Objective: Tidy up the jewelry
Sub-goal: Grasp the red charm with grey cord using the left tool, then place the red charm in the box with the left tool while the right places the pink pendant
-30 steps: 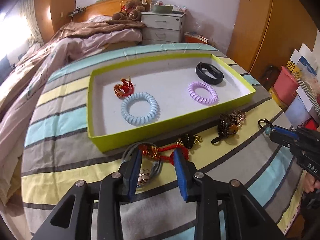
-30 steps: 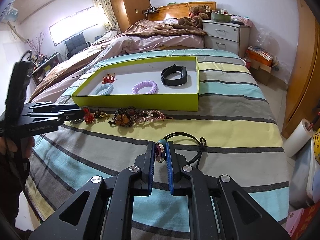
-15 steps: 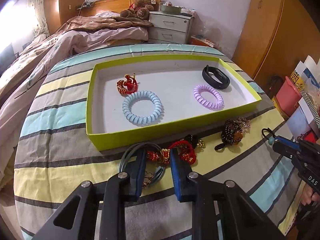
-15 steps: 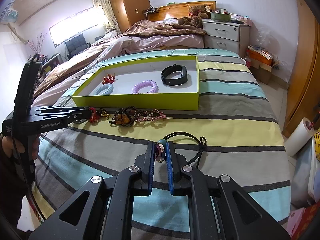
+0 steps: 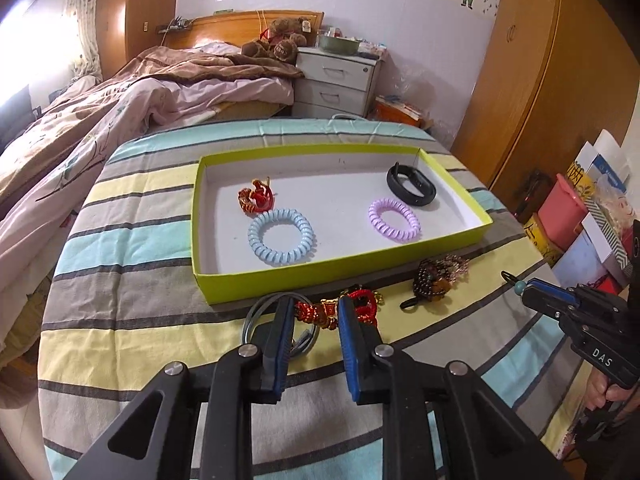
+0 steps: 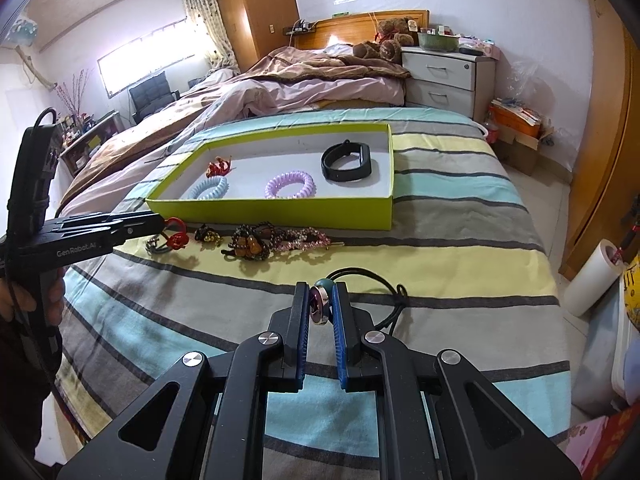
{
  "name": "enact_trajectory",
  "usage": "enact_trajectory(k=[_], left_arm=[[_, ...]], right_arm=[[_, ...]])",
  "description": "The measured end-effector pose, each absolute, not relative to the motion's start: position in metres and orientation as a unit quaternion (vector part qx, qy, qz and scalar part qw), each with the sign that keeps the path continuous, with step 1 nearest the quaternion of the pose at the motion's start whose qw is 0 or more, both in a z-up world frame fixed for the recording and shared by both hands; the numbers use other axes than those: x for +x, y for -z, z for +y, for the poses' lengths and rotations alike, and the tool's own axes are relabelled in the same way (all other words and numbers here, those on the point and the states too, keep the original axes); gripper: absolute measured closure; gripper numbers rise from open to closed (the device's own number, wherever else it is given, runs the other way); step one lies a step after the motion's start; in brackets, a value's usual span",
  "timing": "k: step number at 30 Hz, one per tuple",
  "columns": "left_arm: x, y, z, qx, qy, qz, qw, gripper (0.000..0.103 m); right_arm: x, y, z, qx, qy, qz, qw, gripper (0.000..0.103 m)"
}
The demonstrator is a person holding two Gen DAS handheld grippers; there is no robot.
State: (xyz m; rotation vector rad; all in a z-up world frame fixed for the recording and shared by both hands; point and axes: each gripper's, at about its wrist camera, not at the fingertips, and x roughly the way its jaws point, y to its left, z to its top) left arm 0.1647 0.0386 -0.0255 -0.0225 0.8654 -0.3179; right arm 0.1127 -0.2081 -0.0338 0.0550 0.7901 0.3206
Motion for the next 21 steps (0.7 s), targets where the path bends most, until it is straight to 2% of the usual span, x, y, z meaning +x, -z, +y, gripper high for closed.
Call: enact_trajectory(k=[12, 21], left_arm=[[0.167, -0.010, 0.050, -0.023, 0.149, 0.389, 0.909, 0.080], [0.199, -0.021, 0.049, -0.018, 0.149, 0.385, 0.911, 0.080]], right_arm=[[0.124, -0.006, -0.201, 0.024, -0.169, 0.343, 0.924, 0.091], [0.177, -0.033, -0.183, 0.003, -0.184, 0.332, 0.925, 0.091]])
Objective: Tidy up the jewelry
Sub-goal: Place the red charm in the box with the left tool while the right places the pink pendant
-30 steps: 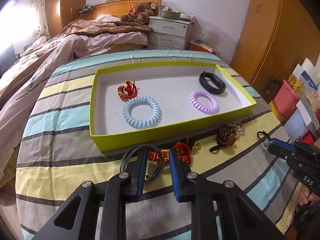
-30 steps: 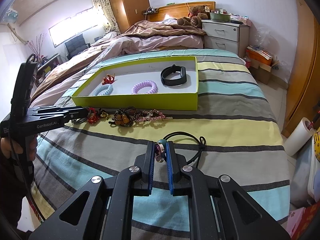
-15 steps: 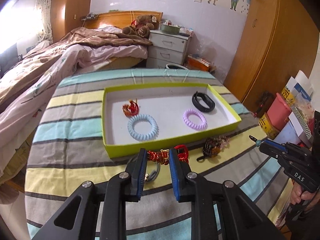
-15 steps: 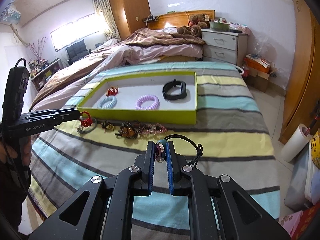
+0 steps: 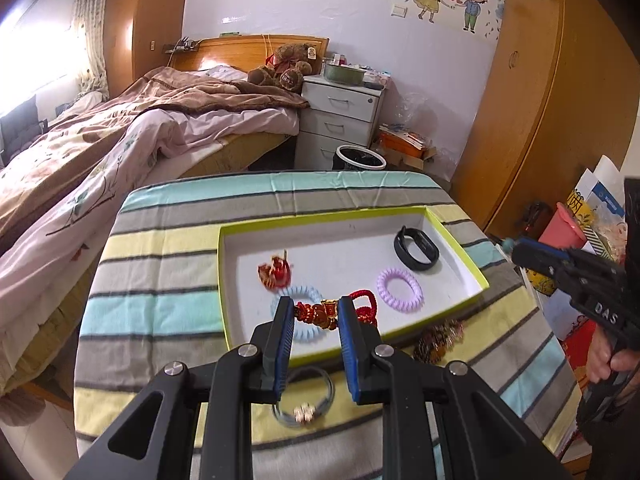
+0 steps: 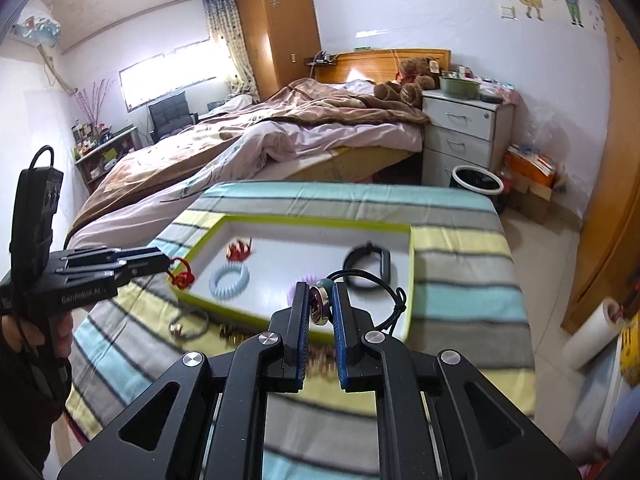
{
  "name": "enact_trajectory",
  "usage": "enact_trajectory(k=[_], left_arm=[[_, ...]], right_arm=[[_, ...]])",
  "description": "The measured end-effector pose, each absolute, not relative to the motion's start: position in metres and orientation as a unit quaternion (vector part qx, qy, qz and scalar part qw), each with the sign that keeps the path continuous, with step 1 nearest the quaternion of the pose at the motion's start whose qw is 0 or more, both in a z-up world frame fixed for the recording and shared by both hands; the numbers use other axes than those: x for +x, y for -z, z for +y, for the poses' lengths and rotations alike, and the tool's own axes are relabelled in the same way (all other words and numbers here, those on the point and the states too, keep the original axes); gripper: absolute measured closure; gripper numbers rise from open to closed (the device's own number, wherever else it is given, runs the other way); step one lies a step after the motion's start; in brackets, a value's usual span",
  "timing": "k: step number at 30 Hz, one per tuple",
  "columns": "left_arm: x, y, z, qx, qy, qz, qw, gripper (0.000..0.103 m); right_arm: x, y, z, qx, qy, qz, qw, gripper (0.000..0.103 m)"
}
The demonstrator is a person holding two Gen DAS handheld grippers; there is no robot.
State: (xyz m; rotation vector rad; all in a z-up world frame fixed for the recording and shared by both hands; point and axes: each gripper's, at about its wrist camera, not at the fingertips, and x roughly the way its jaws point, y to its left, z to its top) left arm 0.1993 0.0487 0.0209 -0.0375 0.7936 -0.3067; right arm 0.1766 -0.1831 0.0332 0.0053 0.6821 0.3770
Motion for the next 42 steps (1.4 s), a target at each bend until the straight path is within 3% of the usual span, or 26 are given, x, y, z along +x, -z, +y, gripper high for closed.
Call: enact_trajectory(k=[20, 42], left_arm=[[0.267, 0.029, 0.070, -0.040, 0.110, 0.429, 0.896, 0.080], [0.274, 0.046, 0.074, -0.058, 0.127, 0.449, 0.883, 0.080]], right_arm=[[0.307, 0.020, -0.128, -0.016, -0.233, 0.419, 0.877, 0.091], [0.322, 0.052, -0.101, -0.050, -0.235, 0.467, 0.851, 0.091]])
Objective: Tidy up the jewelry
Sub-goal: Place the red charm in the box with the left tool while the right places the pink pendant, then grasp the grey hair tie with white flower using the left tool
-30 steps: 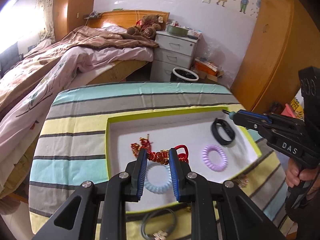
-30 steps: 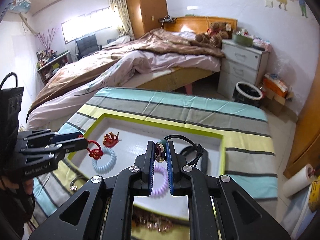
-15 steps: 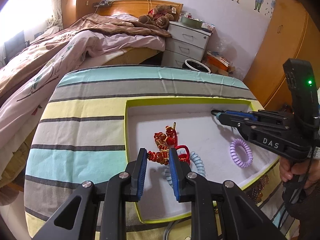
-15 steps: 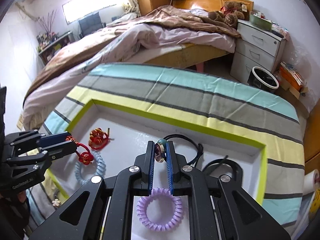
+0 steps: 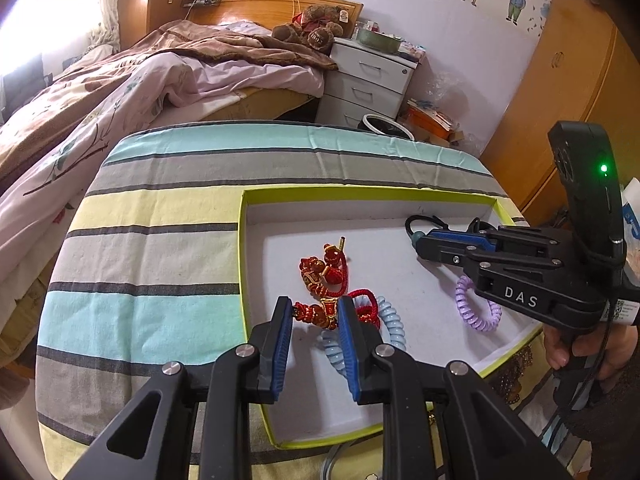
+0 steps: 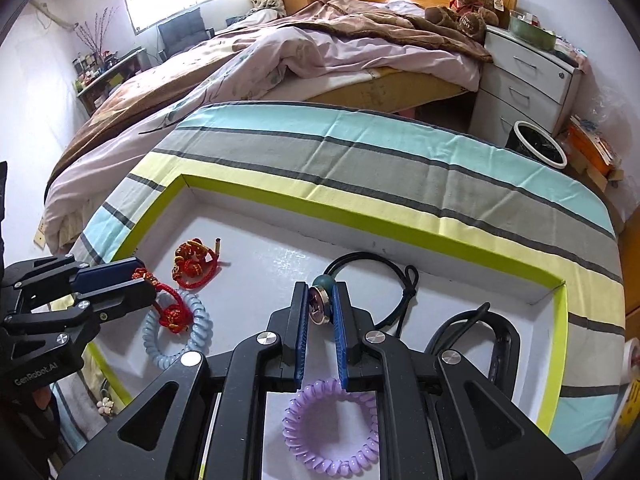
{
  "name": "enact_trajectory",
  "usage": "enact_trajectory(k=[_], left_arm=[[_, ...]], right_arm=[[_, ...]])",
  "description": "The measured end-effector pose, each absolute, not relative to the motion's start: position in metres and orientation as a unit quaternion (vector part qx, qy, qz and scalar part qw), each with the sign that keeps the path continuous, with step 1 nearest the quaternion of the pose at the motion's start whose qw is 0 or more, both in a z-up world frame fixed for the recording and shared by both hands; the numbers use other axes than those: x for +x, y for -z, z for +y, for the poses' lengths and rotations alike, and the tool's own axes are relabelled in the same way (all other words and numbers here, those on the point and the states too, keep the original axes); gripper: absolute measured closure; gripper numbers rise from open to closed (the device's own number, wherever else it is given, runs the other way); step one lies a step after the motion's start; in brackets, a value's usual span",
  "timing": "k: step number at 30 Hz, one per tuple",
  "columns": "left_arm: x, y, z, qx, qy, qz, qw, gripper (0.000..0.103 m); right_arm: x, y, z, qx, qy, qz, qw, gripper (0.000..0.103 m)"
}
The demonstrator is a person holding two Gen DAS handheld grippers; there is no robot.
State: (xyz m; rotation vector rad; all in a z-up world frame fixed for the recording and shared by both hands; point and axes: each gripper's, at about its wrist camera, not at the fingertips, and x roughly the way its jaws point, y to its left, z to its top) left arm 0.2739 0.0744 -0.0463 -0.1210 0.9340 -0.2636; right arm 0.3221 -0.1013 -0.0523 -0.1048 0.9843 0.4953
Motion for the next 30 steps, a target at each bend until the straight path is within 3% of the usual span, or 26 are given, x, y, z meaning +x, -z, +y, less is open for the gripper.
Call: enact_trajectory(k=[6, 12, 26, 28, 29, 30], left_arm=[[0.271, 0.044, 0.073, -0.057, 0.131, 0.446, 0.884, 0.079], [0.265, 0.039, 0.075, -0.061, 0.129, 0.438, 0.887, 0.068], [0.219, 0.013, 0.078, -0.064, 0.134, 0.406, 0.902, 0.057], [0.209, 0.009, 0.077, -0.053, 0.134, 0.399, 0.905, 0.057], [0.202, 0.006, 0.076, -0.048, 0.133, 0.396, 0.907, 0.057], [0.198, 0.005, 0.075, -0.046, 0.135, 0.393, 0.908, 0.057]], right_arm=[[0.320, 0.050, -0.103, -0.041, -0.236, 0.463, 0.853, 0.086], [0.317, 0.045, -0.106, -0.026, -0.234, 0.459, 0.857, 0.085], [0.272, 0.011, -0.123, 0.003, -0.247, 0.418, 0.874, 0.083], [0.260, 0.006, -0.128, 0.008, -0.252, 0.409, 0.877, 0.075], [0.255, 0.005, -0.131, 0.009, -0.253, 0.406, 0.878, 0.067], [0.251, 0.003, -0.133, 0.011, -0.253, 0.403, 0.879, 0.052]])
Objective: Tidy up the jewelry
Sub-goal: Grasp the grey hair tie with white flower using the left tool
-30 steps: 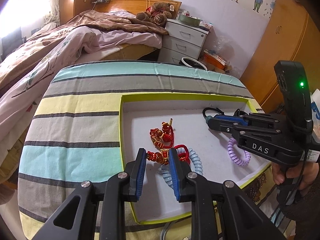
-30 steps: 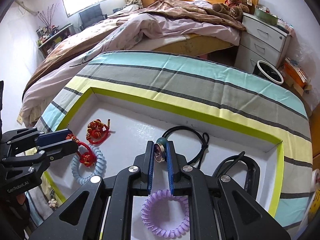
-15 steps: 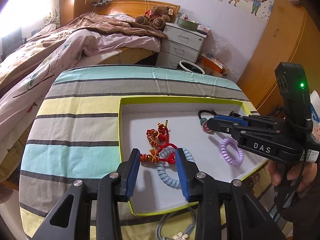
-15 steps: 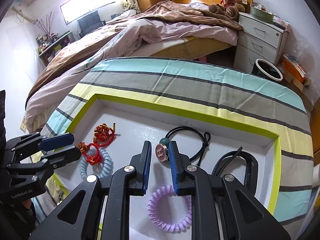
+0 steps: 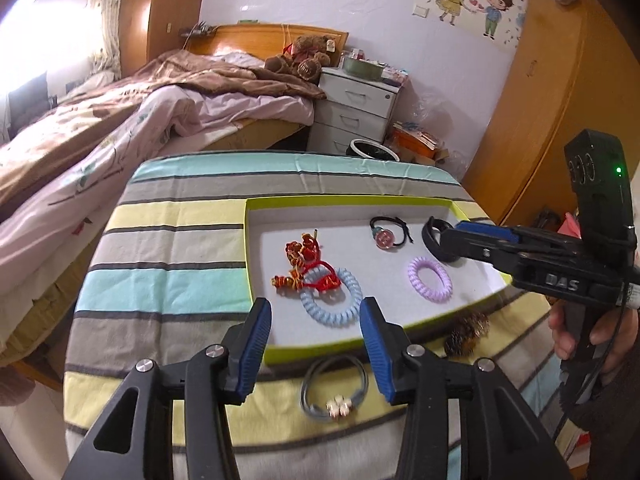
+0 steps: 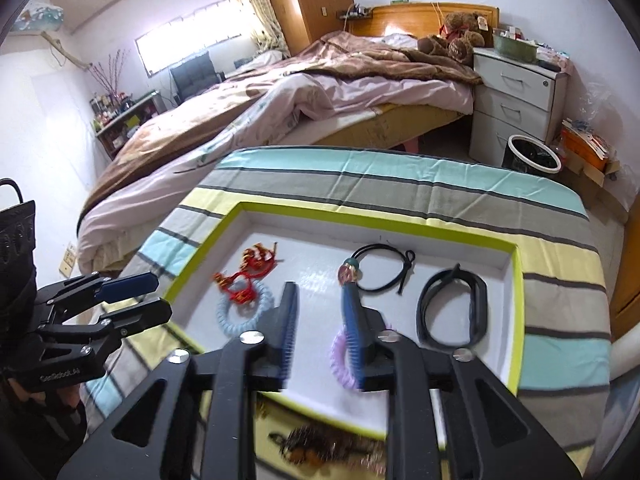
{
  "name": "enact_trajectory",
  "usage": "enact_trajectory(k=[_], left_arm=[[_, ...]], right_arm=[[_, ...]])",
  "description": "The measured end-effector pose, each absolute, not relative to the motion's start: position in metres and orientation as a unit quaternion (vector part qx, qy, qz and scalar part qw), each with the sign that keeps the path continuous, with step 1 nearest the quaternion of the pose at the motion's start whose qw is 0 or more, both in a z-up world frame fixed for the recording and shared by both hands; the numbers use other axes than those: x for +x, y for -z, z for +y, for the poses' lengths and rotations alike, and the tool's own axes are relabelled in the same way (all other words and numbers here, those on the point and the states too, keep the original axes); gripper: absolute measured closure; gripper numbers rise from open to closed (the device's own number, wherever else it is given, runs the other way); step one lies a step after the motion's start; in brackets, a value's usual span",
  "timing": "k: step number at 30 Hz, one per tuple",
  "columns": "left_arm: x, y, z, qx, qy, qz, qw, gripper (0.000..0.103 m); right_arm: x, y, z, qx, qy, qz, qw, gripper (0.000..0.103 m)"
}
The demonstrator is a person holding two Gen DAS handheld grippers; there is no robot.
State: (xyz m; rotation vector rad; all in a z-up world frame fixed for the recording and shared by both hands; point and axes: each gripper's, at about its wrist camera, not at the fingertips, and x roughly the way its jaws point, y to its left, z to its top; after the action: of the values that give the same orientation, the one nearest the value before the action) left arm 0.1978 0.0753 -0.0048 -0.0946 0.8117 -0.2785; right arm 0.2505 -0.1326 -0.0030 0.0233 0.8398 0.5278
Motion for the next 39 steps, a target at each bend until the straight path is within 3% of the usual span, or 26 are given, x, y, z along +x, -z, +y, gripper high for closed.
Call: enact_trajectory(k=[19, 39], left_arm=[[0.126, 0.016, 0.100, -0.082, 0.125, 0.389, 0.909, 0.056], [0.118, 0.030, 0.137, -0.070, 0.142, 0.420, 0.894, 0.056]], right_arm=[[0.164, 0.013, -0.140, 0.012, -0.238, 0.378, 0.894, 0.051], [0.185, 0.056, -0.062, -0.063, -0.238, 0.425, 0.871, 0.051]])
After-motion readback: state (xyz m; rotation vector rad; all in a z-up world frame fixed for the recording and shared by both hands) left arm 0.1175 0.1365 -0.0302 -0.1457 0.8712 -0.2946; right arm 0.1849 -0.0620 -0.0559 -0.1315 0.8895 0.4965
